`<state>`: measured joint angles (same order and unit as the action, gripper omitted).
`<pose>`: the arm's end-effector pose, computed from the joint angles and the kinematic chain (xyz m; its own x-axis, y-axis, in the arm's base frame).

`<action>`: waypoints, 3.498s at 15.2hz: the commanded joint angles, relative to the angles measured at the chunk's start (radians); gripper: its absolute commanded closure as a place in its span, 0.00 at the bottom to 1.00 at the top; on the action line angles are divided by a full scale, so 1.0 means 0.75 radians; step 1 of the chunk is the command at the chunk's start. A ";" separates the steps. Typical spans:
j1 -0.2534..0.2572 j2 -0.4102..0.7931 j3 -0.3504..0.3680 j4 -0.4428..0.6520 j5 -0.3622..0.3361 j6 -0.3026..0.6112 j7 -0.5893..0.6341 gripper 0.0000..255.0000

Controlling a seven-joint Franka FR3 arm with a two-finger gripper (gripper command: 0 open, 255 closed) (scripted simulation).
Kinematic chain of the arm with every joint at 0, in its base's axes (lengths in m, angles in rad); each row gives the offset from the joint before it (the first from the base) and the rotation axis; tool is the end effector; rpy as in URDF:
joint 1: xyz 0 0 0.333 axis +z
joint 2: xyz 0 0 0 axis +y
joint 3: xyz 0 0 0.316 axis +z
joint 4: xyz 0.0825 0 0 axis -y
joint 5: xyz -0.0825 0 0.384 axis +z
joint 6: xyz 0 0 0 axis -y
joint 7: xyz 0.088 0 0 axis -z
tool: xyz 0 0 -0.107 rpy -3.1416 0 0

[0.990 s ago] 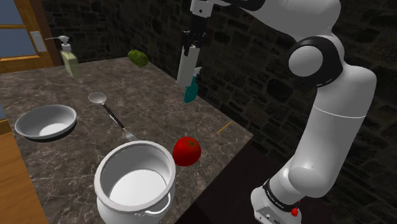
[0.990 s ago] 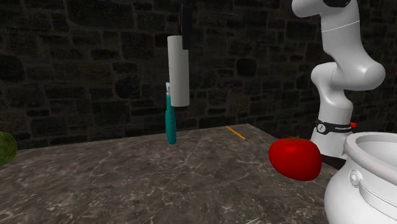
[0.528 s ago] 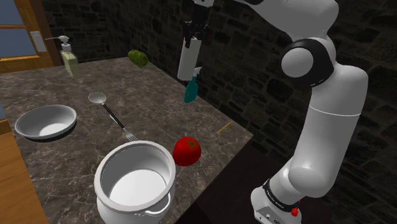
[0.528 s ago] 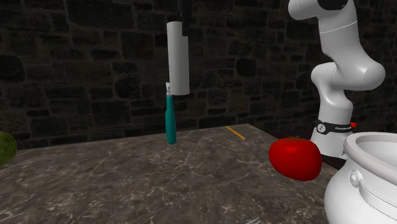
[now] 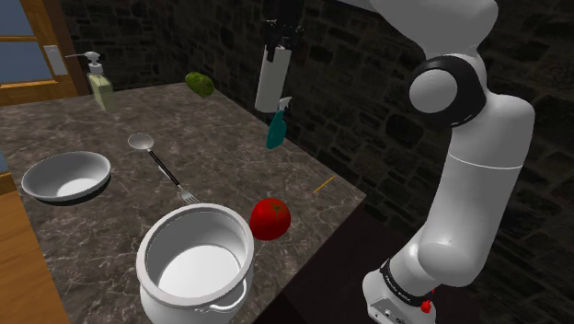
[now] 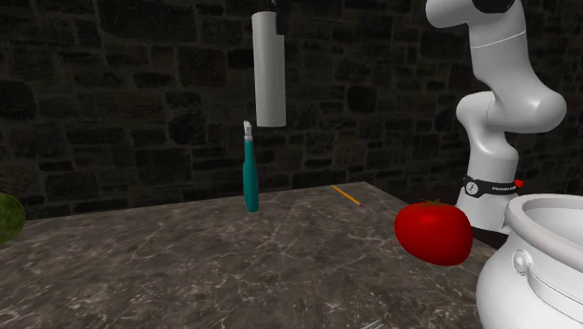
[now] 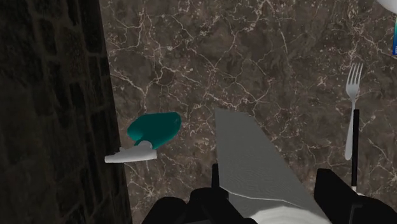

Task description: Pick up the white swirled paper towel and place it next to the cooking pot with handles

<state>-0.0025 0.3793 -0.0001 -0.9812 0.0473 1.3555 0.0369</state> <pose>0.6394 0.0042 0.6495 0.9995 -0.0293 -0.0065 -0.0296 -0.9985 -0.0460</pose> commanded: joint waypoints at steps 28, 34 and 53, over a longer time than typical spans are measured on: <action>0.491 -0.450 0.373 -0.637 -0.026 0.223 0.853 1.00; 0.603 -0.374 0.468 -0.549 -0.061 0.213 1.055 1.00; 0.987 0.027 0.621 -0.122 -0.268 0.160 1.524 1.00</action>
<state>0.7460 0.4106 0.4653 -1.0394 -0.1590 1.4525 1.1810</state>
